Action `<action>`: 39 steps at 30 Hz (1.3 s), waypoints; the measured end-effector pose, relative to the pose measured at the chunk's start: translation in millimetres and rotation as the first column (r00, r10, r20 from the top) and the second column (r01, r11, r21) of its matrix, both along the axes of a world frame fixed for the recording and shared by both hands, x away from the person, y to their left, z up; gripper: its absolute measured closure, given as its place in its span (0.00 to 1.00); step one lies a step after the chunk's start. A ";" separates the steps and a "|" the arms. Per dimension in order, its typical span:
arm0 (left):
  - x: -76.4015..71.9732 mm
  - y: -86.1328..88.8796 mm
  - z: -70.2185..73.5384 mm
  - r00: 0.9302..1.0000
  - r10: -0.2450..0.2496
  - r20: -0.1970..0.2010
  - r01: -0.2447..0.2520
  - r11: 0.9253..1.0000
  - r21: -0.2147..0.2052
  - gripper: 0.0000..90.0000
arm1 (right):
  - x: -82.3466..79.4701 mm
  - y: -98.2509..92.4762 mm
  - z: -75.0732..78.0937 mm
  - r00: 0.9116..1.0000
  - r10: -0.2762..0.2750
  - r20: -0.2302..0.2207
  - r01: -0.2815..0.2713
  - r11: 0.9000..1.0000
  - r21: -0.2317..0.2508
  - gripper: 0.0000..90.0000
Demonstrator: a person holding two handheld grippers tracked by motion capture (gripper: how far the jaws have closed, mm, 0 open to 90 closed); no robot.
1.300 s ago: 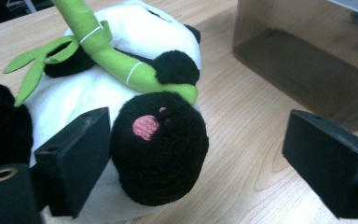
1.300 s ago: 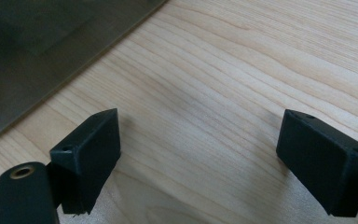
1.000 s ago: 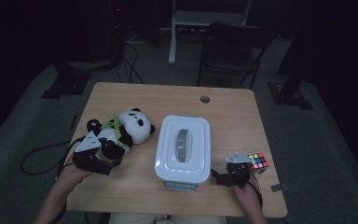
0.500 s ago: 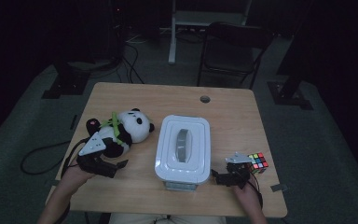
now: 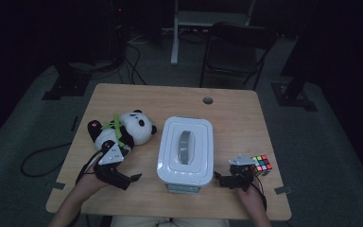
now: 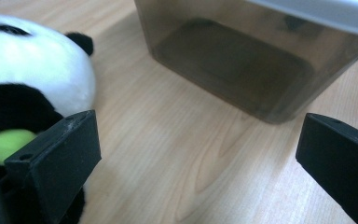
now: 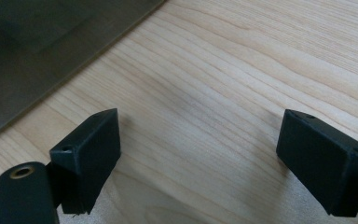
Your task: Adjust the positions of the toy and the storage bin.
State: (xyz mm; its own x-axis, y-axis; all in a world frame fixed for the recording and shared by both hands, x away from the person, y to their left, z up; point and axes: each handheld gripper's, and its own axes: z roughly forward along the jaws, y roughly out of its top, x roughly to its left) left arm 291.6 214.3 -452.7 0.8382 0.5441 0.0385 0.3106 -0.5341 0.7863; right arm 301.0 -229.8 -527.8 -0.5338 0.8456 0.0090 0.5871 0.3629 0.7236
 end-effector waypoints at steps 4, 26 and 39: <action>-3.1 -3.5 -9.7 1.000 -0.027 -0.007 0.027 1.000 0.001 0.01 | 0.5 -0.2 0.0 1.000 0.002 -0.001 -0.002 1.000 0.000 0.14; -2.9 -2.2 -55.1 0.996 -0.008 -0.090 0.015 0.997 0.075 0.05 | -16.5 -16.9 80.0 0.999 -0.007 0.047 0.001 0.991 0.135 0.14; -1.0 -3.0 -63.0 0.994 -0.010 -0.110 0.019 0.996 0.085 0.04 | -19.0 11.6 130.6 0.980 0.134 0.147 -0.163 0.964 0.209 0.14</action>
State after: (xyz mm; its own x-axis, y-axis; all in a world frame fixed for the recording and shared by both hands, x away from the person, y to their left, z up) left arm 290.6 211.2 -515.7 0.8476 0.5305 -0.0079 0.3840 -0.6033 0.6990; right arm 282.0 -218.2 -397.2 -0.6622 0.7416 0.1069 0.4339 0.2633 0.8616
